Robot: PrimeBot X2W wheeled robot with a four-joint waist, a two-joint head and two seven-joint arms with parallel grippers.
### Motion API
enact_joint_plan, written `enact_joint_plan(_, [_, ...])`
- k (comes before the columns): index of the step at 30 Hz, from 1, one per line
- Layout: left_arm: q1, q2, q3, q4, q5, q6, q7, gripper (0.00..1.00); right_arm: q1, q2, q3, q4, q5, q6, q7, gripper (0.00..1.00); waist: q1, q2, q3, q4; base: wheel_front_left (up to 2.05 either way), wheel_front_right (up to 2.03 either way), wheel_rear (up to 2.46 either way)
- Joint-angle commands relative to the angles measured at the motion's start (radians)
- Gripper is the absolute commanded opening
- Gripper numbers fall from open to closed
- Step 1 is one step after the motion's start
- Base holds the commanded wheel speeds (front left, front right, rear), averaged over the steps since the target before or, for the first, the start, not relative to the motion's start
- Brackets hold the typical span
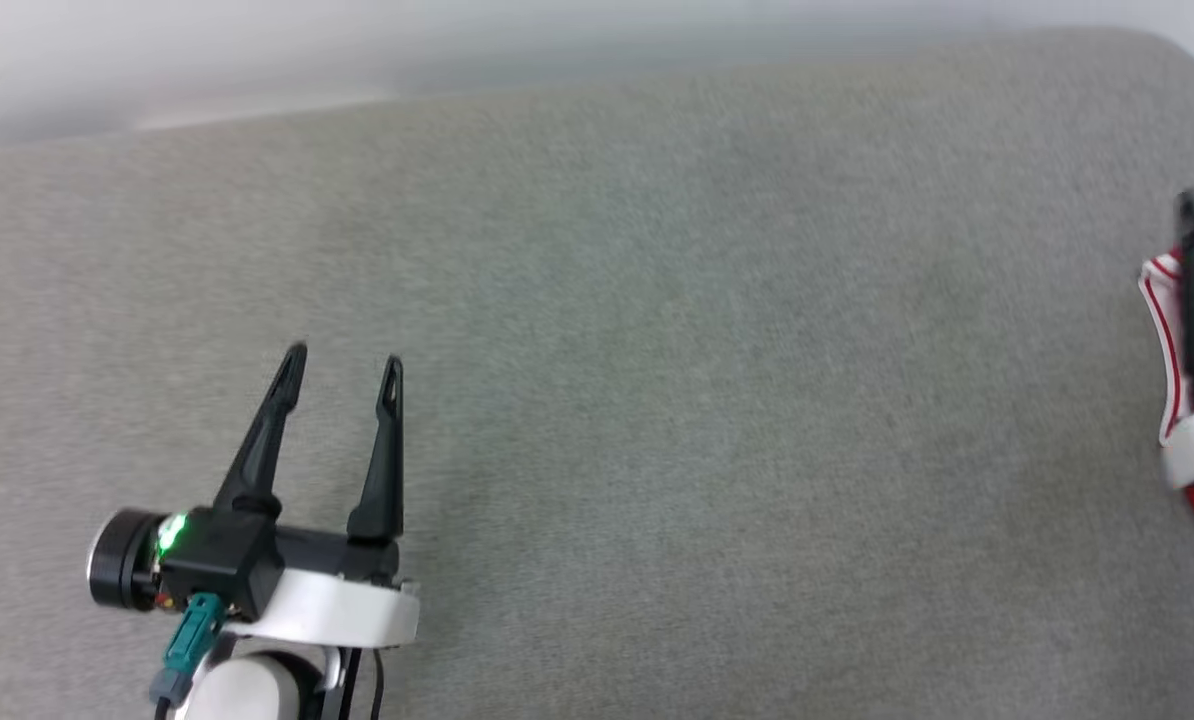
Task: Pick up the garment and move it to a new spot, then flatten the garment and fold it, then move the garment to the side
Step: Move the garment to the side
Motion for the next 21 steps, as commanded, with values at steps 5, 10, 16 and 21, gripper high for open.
enact_joint_plan(5, [0.064, -0.017, 0.043, 0.011, -0.002, -0.004, -0.002, 1.00, 0.125, 0.113, 0.006, -0.075, 0.071, -0.001, -0.036, 1.00, 0.0001, 0.0000, -0.104, 0.073, 0.00, 0.00, 0.00])
enact_joint_plan(10, [0.096, -0.027, 0.050, 0.034, -0.001, -0.018, -0.002, 1.00, 0.223, 0.187, 0.063, -0.081, 0.137, -0.001, -0.082, 1.00, 0.0001, 0.0000, -0.144, 0.092, 0.00, 0.00, 0.00])
enact_joint_plan(16, [0.140, -0.042, 0.068, 0.049, -0.004, -0.034, -0.002, 1.00, 0.299, 0.222, 0.087, -0.046, 0.193, -0.001, -0.142, 1.00, 0.0001, 0.0000, -0.186, 0.096, 0.00, 0.00, 0.00])
enact_joint_plan(21, [0.167, -0.052, 0.080, 0.062, 0.004, -0.036, -0.002, 1.00, 0.330, 0.243, 0.096, -0.005, 0.195, -0.001, -0.176, 1.00, 0.0001, 0.0000, -0.207, 0.102, 0.00, 0.00, 0.00])
